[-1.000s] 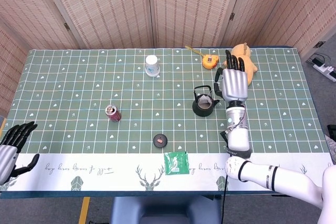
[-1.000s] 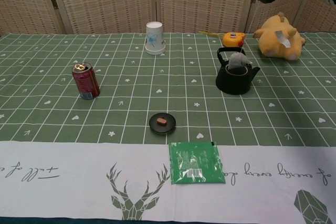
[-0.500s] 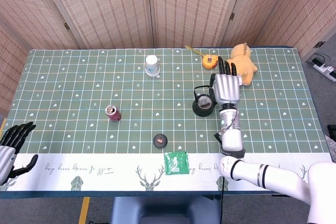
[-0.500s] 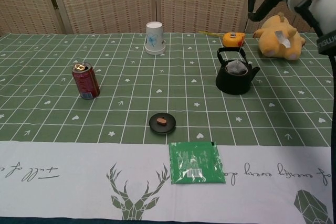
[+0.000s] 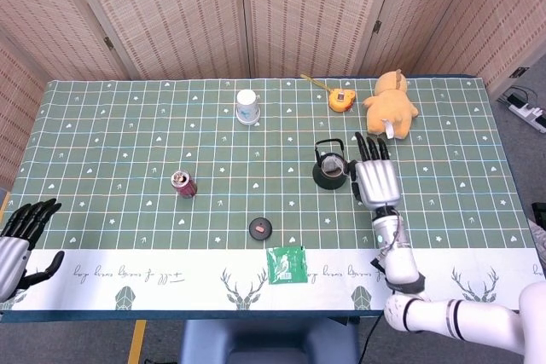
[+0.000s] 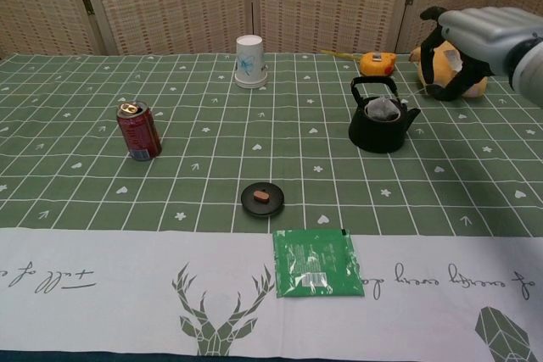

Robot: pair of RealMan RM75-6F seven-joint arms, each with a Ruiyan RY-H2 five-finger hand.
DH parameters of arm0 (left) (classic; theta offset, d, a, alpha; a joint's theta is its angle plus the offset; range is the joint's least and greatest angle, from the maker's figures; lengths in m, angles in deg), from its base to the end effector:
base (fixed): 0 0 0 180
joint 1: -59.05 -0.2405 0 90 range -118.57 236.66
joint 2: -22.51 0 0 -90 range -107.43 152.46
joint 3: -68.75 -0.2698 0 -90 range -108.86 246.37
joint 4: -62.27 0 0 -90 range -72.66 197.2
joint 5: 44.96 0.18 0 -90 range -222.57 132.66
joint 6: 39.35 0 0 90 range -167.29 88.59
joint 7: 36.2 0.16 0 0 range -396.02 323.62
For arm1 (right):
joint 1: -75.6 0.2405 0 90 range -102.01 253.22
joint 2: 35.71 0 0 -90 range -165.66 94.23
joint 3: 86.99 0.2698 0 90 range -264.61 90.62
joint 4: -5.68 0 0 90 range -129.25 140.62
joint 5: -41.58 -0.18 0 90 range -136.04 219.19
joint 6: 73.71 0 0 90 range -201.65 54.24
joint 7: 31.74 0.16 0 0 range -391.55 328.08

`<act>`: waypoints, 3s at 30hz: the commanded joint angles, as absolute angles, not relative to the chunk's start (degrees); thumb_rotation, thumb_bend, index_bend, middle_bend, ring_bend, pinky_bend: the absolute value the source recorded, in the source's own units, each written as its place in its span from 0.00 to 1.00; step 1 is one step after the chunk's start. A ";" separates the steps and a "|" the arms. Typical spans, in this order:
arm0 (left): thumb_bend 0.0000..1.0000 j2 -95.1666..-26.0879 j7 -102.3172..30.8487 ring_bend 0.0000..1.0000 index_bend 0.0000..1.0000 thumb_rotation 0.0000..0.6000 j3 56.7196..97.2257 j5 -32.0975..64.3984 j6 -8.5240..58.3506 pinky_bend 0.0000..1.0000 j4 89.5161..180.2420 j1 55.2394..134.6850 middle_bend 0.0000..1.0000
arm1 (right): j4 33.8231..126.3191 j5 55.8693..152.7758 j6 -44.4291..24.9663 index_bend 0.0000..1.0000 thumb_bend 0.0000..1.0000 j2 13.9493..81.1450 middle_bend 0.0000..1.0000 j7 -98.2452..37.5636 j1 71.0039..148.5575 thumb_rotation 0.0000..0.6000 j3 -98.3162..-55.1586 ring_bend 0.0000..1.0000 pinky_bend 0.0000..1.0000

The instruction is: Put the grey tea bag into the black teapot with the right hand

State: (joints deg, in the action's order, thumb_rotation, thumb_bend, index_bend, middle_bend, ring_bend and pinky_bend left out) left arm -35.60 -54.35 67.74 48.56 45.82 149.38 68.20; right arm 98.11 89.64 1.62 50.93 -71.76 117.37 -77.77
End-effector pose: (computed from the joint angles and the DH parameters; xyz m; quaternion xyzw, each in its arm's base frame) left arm -0.3039 0.2066 0.2162 -0.6326 -0.3990 -0.4353 0.5010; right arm -0.1801 -0.3615 0.0588 0.6676 -0.3410 0.3146 0.5822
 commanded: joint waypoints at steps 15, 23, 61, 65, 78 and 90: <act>0.41 -35.98 -52.89 0.00 0.00 1.00 67.65 48.48 45.00 0.00 149.90 68.44 0.00 | 91.55 100.31 -2.61 0.60 0.43 54.18 0.02 -66.67 109.81 1.00 -86.48 0.00 0.00; 0.41 -36.04 -52.88 0.00 0.00 1.00 67.79 48.00 44.49 0.00 149.70 68.60 0.00 | 82.59 96.07 -9.78 0.61 0.43 58.49 0.02 -65.98 112.80 1.00 -80.72 0.00 0.00; 0.41 -36.51 -51.52 0.00 0.00 1.00 68.05 47.08 43.28 0.00 149.92 68.94 0.00 | 92.86 103.31 -6.36 0.01 0.43 49.49 0.00 -62.77 107.57 1.00 -80.65 0.00 0.00; 0.41 -36.49 -51.61 0.00 0.00 1.00 68.00 47.25 43.43 0.00 149.83 68.90 0.00 | 97.84 108.75 -0.97 0.01 0.43 45.96 0.00 -60.79 103.86 1.00 -83.22 0.00 0.00; 0.41 -37.65 -47.29 0.00 0.00 1.00 68.16 46.89 43.45 0.00 150.53 68.74 0.00 | 94.91 125.76 14.97 0.01 0.43 39.08 0.00 -47.25 88.27 1.00 -95.23 0.00 0.00; 0.41 -38.80 -43.33 0.00 0.00 1.00 68.26 46.44 43.22 0.00 151.14 68.63 0.00 | 94.18 131.67 17.98 0.01 0.43 35.85 0.00 -41.51 84.50 1.00 -95.77 0.00 0.00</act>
State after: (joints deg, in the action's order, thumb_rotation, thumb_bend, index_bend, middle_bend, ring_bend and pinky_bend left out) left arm -38.77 -43.38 68.29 46.40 43.20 151.10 68.66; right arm 93.96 131.42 18.11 36.07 -41.60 84.72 -95.83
